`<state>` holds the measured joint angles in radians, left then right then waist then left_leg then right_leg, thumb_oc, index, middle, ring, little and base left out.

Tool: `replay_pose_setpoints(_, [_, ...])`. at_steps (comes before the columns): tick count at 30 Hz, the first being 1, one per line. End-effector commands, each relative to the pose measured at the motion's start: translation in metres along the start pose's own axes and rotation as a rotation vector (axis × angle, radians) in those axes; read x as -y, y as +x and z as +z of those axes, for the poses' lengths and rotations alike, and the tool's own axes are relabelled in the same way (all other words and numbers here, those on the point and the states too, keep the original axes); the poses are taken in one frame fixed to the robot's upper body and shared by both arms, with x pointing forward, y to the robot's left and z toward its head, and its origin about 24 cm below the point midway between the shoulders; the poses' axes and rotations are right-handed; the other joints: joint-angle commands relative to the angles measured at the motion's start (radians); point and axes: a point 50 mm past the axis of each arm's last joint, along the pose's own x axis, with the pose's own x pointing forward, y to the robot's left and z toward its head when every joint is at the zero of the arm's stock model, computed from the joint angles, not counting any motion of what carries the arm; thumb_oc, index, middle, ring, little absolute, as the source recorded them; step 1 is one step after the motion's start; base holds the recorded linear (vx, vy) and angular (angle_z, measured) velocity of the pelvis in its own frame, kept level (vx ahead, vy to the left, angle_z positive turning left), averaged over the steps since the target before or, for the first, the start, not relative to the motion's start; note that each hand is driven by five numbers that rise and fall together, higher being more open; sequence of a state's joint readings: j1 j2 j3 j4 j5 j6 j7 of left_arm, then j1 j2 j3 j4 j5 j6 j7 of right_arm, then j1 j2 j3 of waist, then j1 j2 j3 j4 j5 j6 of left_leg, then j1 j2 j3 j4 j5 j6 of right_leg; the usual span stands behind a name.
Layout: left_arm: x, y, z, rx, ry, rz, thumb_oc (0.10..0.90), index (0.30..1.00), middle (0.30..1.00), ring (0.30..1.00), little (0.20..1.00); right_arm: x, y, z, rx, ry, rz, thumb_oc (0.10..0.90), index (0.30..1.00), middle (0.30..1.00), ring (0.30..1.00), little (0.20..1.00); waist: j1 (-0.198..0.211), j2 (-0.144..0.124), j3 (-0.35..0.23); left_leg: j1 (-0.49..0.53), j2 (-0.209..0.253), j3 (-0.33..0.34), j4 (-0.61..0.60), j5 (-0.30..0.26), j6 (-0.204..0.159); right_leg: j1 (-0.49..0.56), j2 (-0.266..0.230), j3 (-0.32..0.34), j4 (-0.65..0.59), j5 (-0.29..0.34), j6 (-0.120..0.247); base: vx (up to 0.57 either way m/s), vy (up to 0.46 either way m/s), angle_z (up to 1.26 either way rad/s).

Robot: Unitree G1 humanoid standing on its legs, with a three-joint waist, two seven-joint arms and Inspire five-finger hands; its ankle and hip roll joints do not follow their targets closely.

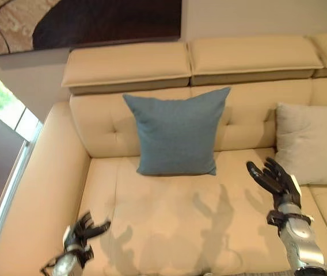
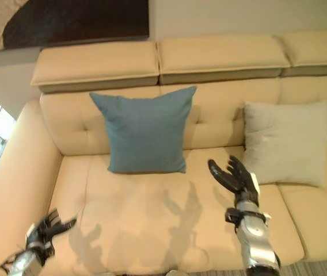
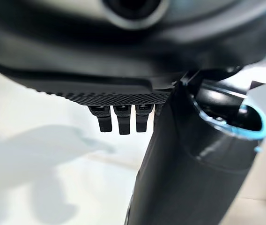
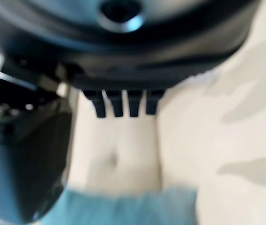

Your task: Pick up all the scattered cushions and arrange them neatly on the sofa.

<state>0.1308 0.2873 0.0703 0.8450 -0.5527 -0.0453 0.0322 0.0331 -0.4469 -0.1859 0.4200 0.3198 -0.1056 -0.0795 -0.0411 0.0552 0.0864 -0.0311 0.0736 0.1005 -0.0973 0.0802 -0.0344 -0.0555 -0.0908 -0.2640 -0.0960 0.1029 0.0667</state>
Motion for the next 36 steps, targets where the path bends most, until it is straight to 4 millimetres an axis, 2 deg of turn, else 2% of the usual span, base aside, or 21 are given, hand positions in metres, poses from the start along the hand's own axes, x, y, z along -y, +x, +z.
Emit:
replay_pose_setpoints(1, [0.004,0.01,0.015,0.046,-0.038,-0.026,0.8,0.9,0.9,0.9,0.9,-0.001,0.0,0.013,0.11,0.041,-0.033,0.8,0.9,0.9,0.9,0.9,0.0,0.002,-0.068,0.024,0.025,0.007,0.01,-0.075,-0.03,0.088,-0.021,0.0,0.11,-0.183,0.04,-0.08,-0.16,-0.03])
replay_pose_setpoints(3, [-0.001,0.007,-0.011,-0.051,-0.099,0.013,0.8,0.9,0.9,0.9,0.9,0.002,-0.005,-0.007,0.03,0.038,-0.062,0.8,0.9,0.9,0.9,0.9,-0.002,0.005,-0.059,0.028,0.039,0.007,0.01,-0.059,-0.04,0.093,-0.006,0.002,0.12,-0.205,0.026,-0.12,-0.209,-0.1])
replay_pose_setpoints(4, [-0.005,0.001,-0.034,-0.139,-0.134,0.056,0.8,0.9,0.9,0.9,0.9,0.004,-0.01,-0.024,-0.043,0.032,-0.09,0.8,0.9,0.9,0.9,0.9,0.001,0.007,-0.048,0.012,0.056,0.002,0.01,-0.025,-0.053,0.088,0.012,-0.003,0.119,-0.218,0.009,-0.13,-0.191,-0.07])
replay_pose_setpoints(6, [-0.007,-0.001,-0.043,-0.18,-0.124,0.082,0.8,0.9,0.9,0.9,0.9,0.005,-0.012,-0.032,-0.073,0.011,-0.106,0.8,0.9,0.9,0.9,0.9,0.001,0.008,-0.037,-0.005,0.067,-0.003,0.01,0.001,-0.063,0.084,0.022,-0.006,0.117,-0.225,0.001,-0.24,-0.182,0.01])
replay_pose_setpoints(7, [-0.007,-0.002,-0.052,-0.219,-0.163,0.122,0.8,0.9,0.9,0.9,0.9,0.005,-0.014,-0.045,-0.135,-0.058,-0.128,0.8,0.9,0.9,0.9,0.9,0.01,0.001,-0.004,-0.059,0.087,-0.031,0.012,0.074,-0.101,0.062,0.033,-0.003,0.116,-0.234,-0.012,-0.31,-0.171,0.02])
replay_pose_setpoints(9, [-0.006,-0.002,-0.051,-0.218,-0.163,0.122,0.8,0.9,0.9,0.9,0.9,0.005,-0.013,-0.045,-0.134,-0.058,-0.128,0.8,0.9,0.9,0.9,0.9,0.008,0.003,-0.007,-0.066,0.088,-0.033,0.01,0.079,-0.1,0.057,0.034,-0.005,0.114,-0.23,-0.012,-0.24,-0.097,0.02])
replay_pose_setpoints(11, [-0.006,-0.007,-0.065,-0.279,-0.126,0.144,0.8,0.9,0.9,0.9,0.9,0.003,-0.019,-0.066,-0.238,-0.14,-0.136,0.8,0.9,0.9,0.9,0.9,0.016,-0.025,0.01,-0.067,0.056,-0.075,0.063,0.036,-0.078,0.015,0.024,-0.009,0.111,-0.204,-0.018,-0.43,-0.169,0.08])
replay_pose_setpoints(12, [-0.008,-0.011,-0.073,-0.318,-0.034,0.143,0.8,0.9,0.9,0.9,0.9,0.003,-0.026,-0.083,-0.318,-0.136,-0.157,0.8,0.9,0.9,0.9,0.9,0.003,-0.044,0.005,-0.05,0.041,-0.028,0.157,-0.06,-0.049,-0.001,0.006,-0.021,0.104,-0.181,-0.016,-0.29,-0.124,0.09])
replay_pose_setpoints(13, [-0.008,-0.011,-0.073,-0.318,-0.034,0.143,0.8,0.9,0.9,0.9,0.9,0.003,-0.026,-0.083,-0.318,-0.135,-0.157,0.8,0.9,0.9,0.9,0.9,0.004,-0.043,0.006,-0.052,0.042,-0.027,0.163,-0.064,-0.049,-0.001,0.007,-0.02,0.104,-0.181,-0.015,-0.3,-0.123,0.1])
replay_pose_setpoints(16, [-0.012,-0.02,-0.09,-0.406,0.125,0.134,0.8,0.9,0.9,0.9,0.9,0.001,-0.039,-0.104,-0.42,-0.14,-0.156,0.8,0.9,0.9,0.9,0.9,-0.022,-0.056,-0.01,0.014,0.044,0.082,0.296,-0.165,-0.036,-0.02,-0.002,-0.048,0.091,-0.15,-0.015,-0.19,-0.08,0.11])
replay_pose_setpoints(17, [-0.014,-0.022,-0.094,-0.427,0.206,0.13,0.8,0.9,0.9,0.9,0.9,0.001,-0.046,-0.114,-0.47,-0.139,-0.162,0.8,0.9,0.9,0.9,0.9,-0.033,-0.048,-0.021,0.063,0.06,0.099,0.328,-0.193,-0.044,-0.018,0.01,-0.051,0.09,-0.157,-0.008,-0.11,-0.069,-0.04])
replay_pose_setpoints(18, [-0.015,-0.024,-0.097,-0.447,0.263,0.124,0.8,0.9,0.9,0.9,0.9,-0.001,-0.051,-0.121,-0.508,-0.137,-0.159,0.8,0.9,0.9,0.9,0.9,-0.041,-0.045,-0.029,0.096,0.062,0.104,0.362,-0.2,-0.049,-0.023,0.015,-0.062,0.092,-0.151,-0.011,-0.17,-0.04,0.1])
replay_pose_setpoints(20, [-0.016,-0.028,-0.103,-0.469,0.393,0.111,0.8,0.9,0.9,0.9,0.9,-0.003,-0.059,-0.132,-0.568,-0.144,-0.156,0.8,0.9,0.9,0.9,0.9,-0.053,-0.039,-0.042,0.139,0.014,0.066,0.384,-0.186,-0.051,-0.05,0.018,-0.078,0.104,-0.126,-0.015,-0.26,0.037,0.38])
replay_pose_setpoints(22, [-0.011,-0.028,-0.104,-0.466,0.496,0.09,0.8,0.9,0.9,0.9,0.9,-0.008,-0.065,-0.141,-0.62,-0.131,-0.154,0.8,0.9,0.9,0.9,0.9,-0.066,-0.025,-0.036,0.184,-0.024,0.023,0.34,-0.214,-0.049,-0.089,0.025,-0.084,0.145,-0.118,-0.01,-0.31,0.111,0.29])
replay_pose_setpoints(23, [-0.006,-0.025,-0.101,-0.446,0.527,0.067,0.8,0.9,0.9,0.9,0.9,-0.011,-0.067,-0.143,-0.638,-0.126,-0.148,0.8,0.9,0.9,0.9,0.9,-0.073,-0.021,-0.036,0.199,-0.03,0.021,0.302,-0.25,-0.036,-0.112,0.023,-0.089,0.156,-0.116,-0.005,-0.48,0.215,0.14])
replay_pose_setpoints(24, [0.005,-0.017,-0.09,-0.391,0.599,0.023,0.8,0.9,0.9,0.9,0.9,-0.012,-0.071,-0.15,-0.685,-0.134,-0.151,0.8,0.9,0.9,0.9,0.9,-0.087,-0.021,-0.031,0.209,-0.059,0.011,0.241,-0.324,0.005,-0.163,-0.006,-0.09,0.196,-0.086,0.011,-0.37,0.18,0.16])
replay_pose_setpoints(27, [0.016,-0.009,-0.076,-0.326,0.63,-0.007,0.8,0.9,0.9,0.9,0.9,-0.013,-0.076,-0.156,-0.736,-0.151,-0.15,0.8,0.9,0.9,0.9,0.9,-0.09,-0.034,-0.019,0.192,-0.091,-0.012,0.211,-0.363,0.039,-0.196,-0.037,-0.081,0.189,-0.038,0.038,-0.32,0.176,0.22])
replay_pose_setpoints(30, [0.031,0.0,-0.059,-0.246,0.66,-0.045,0.8,0.9,0.9,0.9,0.9,-0.021,-0.082,-0.162,-0.783,-0.172,-0.121,0.8,0.9,0.9,0.9,0.9,-0.083,-0.063,0.016,0.189,-0.14,-0.047,0.151,-0.357,0.064,-0.214,-0.058,-0.063,0.125,0.053,0.086,-0.36,0.174,0.19])
replay_pose_setpoints(33, [0.032,0.004,-0.052,-0.226,0.759,-0.061,0.8,0.9,0.9,0.9,0.9,-0.027,-0.086,-0.166,-0.811,-0.217,-0.093,0.8,0.9,0.9,0.9,0.9,-0.086,-0.084,0.049,0.183,-0.154,-0.052,0.105,-0.317,0.071,-0.23,-0.074,-0.032,0.064,0.13,0.136,-0.36,0.115,0.02])
replay_pose_setpoints(35, [0.028,0.005,-0.049,-0.226,0.8,-0.046,0.8,0.9,0.9,0.9,0.9,-0.033,-0.087,-0.167,-0.82,-0.203,-0.08,0.8,0.9,0.9,0.9,0.9,-0.094,-0.078,0.072,0.155,-0.145,-0.05,0.098,-0.289,0.078,-0.243,-0.054,0.048,0.099,0.084,0.136,-0.35,0.086,0.01])
replay_pose_setpoints(36, [0.028,0.005,-0.048,-0.226,0.8,-0.045,0.8,0.9,0.9,0.9,0.9,-0.033,-0.087,-0.167,-0.82,-0.203,-0.079,0.8,0.9,0.9,0.9,0.9,-0.094,-0.082,0.069,0.151,-0.149,-0.05,0.098,-0.285,0.078,-0.248,-0.059,0.05,0.1,0.085,0.136,-0.4,0.067,-0.04])
